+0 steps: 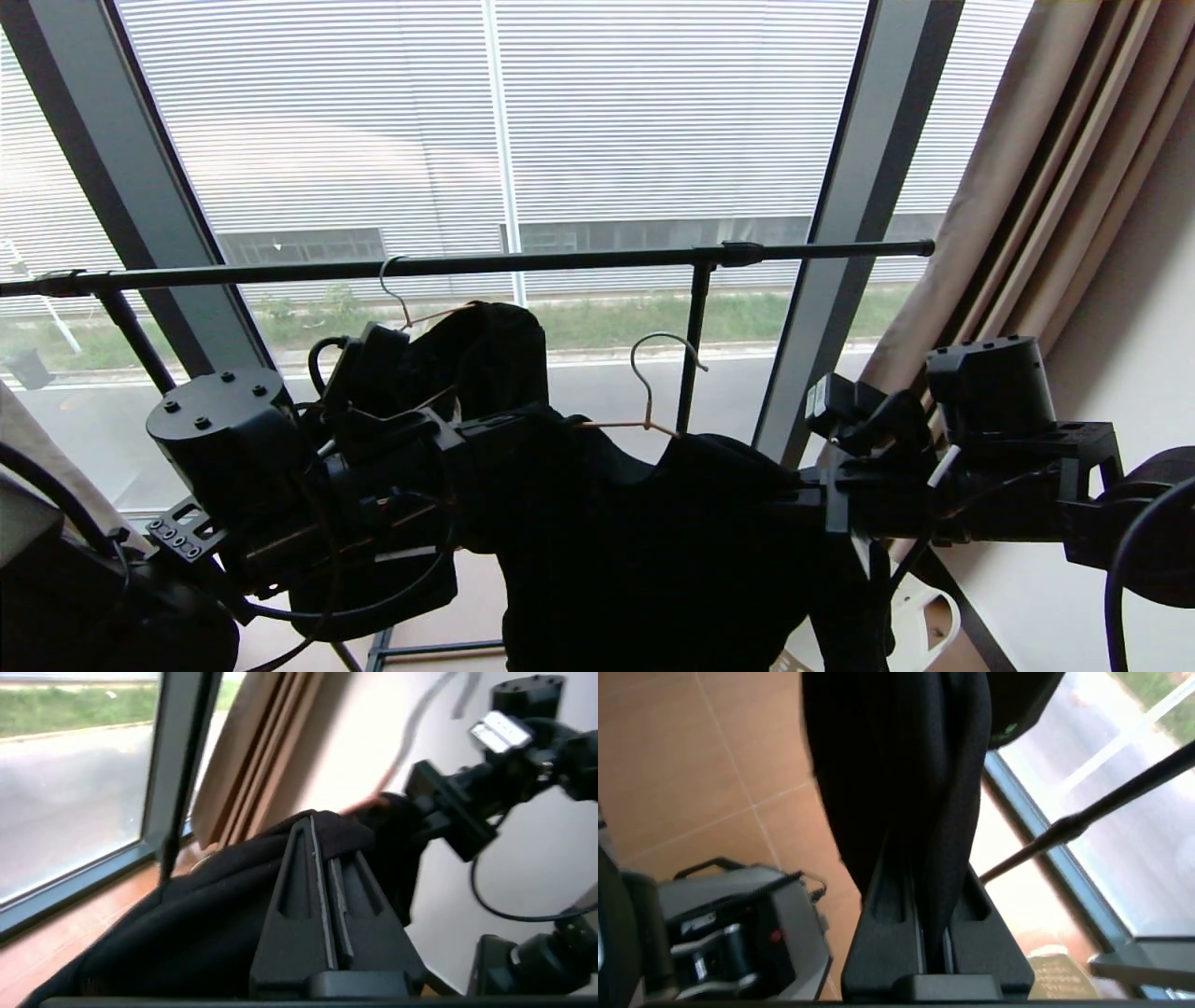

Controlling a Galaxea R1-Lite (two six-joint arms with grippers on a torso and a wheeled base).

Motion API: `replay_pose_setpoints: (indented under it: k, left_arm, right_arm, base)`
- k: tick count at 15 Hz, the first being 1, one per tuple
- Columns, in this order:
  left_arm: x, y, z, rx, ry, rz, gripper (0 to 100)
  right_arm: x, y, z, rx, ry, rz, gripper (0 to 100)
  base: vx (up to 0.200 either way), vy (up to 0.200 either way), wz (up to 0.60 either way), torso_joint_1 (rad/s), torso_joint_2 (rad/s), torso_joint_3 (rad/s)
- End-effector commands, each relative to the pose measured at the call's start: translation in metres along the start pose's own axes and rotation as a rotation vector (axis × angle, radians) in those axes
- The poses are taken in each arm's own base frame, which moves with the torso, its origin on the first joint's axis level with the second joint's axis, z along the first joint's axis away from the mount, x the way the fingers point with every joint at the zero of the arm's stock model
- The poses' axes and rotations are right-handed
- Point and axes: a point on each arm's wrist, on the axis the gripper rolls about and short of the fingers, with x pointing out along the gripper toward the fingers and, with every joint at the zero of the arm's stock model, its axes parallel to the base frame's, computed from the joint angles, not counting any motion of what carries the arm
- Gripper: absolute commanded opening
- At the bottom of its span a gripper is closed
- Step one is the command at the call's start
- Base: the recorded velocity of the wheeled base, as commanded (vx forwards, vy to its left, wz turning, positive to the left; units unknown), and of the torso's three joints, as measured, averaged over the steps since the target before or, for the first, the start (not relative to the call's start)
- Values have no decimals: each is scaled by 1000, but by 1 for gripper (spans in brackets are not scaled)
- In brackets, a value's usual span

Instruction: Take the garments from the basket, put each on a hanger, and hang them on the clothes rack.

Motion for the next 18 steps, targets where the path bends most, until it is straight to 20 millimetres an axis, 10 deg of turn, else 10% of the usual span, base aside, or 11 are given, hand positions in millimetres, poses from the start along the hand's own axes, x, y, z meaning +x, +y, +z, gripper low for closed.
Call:
replay_pose_setpoints:
  k: [1,18]
  left_arm:
    - [5,-10,1,8,-3,-41,0]
    - [4,-18,-5,5,30,-46,0]
  right_arm:
    - [6,2,-1,16,3,13,0]
    - [16,6,-9,-5,-72,8,0]
  base:
    - [0,0,0,0,0,0]
    - [0,0,0,0,0,0]
